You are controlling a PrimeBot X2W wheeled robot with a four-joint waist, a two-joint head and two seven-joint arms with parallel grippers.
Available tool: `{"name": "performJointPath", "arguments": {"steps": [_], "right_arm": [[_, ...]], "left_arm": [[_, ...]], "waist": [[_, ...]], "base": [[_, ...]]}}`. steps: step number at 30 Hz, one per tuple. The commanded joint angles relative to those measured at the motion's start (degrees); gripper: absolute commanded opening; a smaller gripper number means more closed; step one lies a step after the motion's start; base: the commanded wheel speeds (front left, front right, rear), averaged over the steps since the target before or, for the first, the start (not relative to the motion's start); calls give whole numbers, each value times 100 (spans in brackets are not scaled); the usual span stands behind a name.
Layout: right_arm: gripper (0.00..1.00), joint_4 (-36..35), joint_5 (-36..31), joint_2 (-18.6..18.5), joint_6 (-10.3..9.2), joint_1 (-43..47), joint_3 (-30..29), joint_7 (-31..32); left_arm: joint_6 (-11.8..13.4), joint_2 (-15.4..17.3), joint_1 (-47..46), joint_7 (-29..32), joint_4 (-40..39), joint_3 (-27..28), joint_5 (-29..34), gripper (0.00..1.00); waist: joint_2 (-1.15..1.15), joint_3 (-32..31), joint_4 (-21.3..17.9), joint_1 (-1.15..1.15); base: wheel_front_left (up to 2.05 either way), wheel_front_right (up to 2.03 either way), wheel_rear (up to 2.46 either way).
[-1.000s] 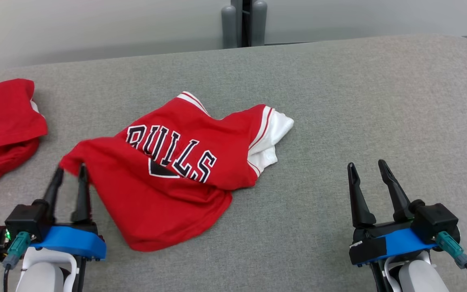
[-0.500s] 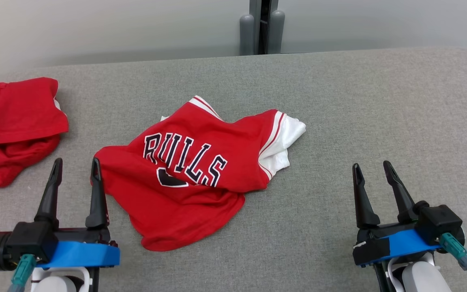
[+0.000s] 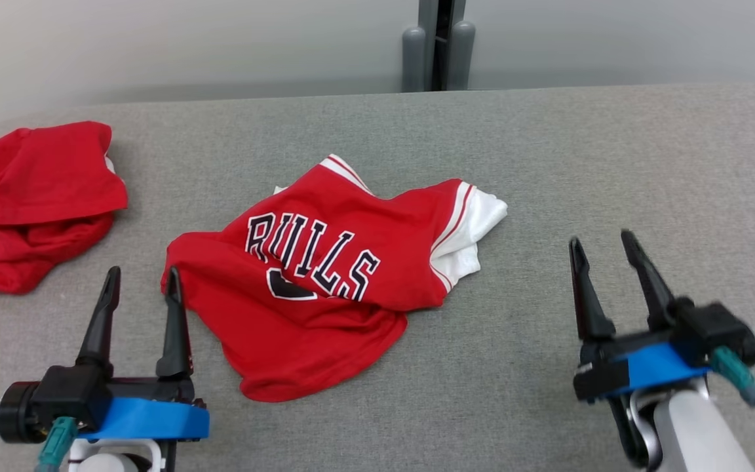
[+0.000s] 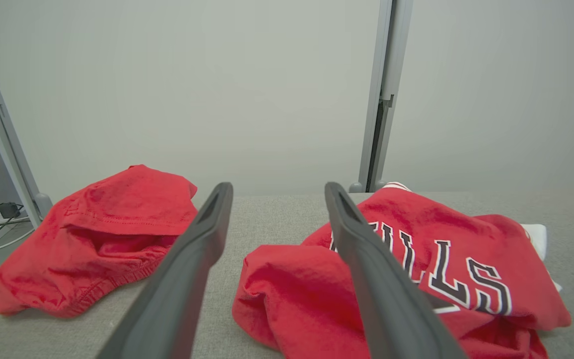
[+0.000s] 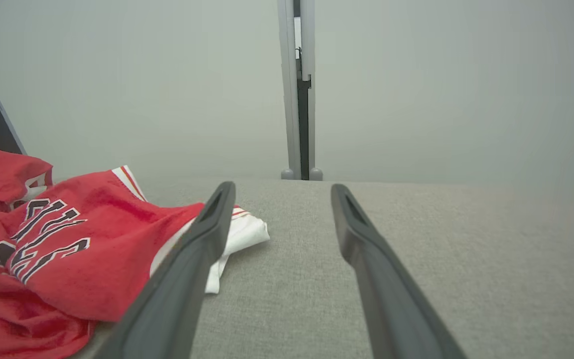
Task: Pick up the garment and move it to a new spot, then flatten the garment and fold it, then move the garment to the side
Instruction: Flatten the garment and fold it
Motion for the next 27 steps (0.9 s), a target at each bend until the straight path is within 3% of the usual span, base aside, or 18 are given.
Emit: {"name": "performJointPath", "arguments": {"steps": [1, 7, 14, 20, 27], "right_arm": [[100, 33, -51, -76, -2, -205, 57, -2], [100, 639, -223, -364, -2, -1173, 264, -2], [100, 2153, -329, -610, -3, -2109, 352, 155], [100, 3360, -309, -759, -3, -2576, 449, 321], [100, 4290, -150, -742, -3, -2893, 523, 219]], "left_arm": [[-13, 6, -80, -19, 21, -51, 14, 100], [59, 9, -175, -19, 60, -339, -178, 100], [162, 8, -304, -19, 70, -628, -395, 100], [271, 7, -415, -19, 24, -803, -553, 100], [365, 7, -473, -19, 12, -918, -662, 100]], "waist": [[0, 36, 54, 0], [0, 193, 308, 0], [0, 458, 713, 0], [0, 689, 990, 0], [0, 815, 1126, 0]], "base": [[0, 0, 0], [0, 0, 0], [0, 0, 0], [0, 0, 0], [0, 0, 0]]}}
